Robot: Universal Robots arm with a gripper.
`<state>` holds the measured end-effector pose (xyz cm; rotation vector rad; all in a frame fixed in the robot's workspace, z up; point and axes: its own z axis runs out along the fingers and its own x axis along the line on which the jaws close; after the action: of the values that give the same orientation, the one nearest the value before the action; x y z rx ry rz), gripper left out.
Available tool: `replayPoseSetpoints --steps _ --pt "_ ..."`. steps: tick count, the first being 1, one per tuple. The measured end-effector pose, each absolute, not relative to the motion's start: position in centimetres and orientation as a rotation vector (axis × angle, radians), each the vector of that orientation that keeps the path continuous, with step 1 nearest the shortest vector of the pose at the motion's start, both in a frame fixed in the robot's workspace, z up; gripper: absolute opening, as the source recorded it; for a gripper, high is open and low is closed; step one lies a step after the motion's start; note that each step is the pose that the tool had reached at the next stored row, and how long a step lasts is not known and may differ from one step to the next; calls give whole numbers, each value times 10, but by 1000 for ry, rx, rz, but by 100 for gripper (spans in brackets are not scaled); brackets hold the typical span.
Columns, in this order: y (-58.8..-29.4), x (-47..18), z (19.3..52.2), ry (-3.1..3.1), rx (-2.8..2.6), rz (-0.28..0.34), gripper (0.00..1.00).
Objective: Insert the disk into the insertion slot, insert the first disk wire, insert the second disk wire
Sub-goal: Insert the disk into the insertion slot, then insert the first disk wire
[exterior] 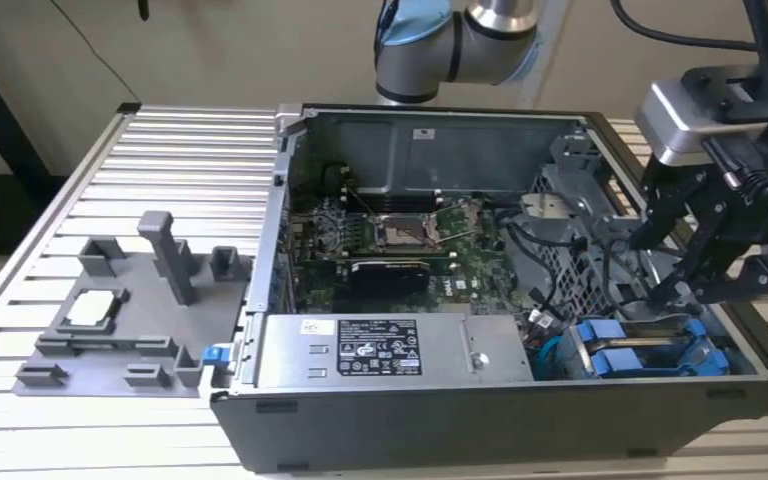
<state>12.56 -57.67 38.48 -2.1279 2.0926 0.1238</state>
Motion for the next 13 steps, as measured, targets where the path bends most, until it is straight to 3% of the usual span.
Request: replayPoseSetpoints --steps 13 --pt "-578 146 385 2028 -2103 159 53"
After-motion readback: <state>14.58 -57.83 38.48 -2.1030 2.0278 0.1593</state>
